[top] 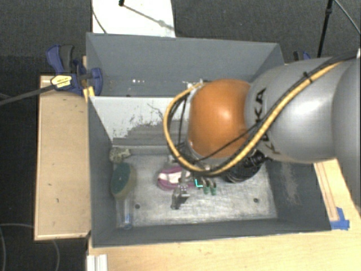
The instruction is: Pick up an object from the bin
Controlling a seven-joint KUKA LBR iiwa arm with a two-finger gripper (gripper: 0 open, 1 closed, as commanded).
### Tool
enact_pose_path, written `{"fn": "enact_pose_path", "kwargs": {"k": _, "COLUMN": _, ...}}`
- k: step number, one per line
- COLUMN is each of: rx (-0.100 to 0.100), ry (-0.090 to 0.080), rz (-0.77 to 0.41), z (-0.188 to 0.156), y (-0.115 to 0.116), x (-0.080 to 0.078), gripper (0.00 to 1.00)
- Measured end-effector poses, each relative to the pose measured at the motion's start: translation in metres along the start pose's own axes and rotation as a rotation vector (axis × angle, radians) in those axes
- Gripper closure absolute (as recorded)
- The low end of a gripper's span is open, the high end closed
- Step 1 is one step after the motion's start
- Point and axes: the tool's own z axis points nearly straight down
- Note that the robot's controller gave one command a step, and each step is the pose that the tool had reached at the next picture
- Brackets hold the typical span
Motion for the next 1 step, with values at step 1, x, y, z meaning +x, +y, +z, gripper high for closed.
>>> {"fn": "enact_pose_path", "kwargs": {"k": 1, "rx": -0.001, "ry": -0.014, "rz": -0.263, "z": 0.1000, "y": -0.0537, "x": -0.0526, "gripper": 0.00}}
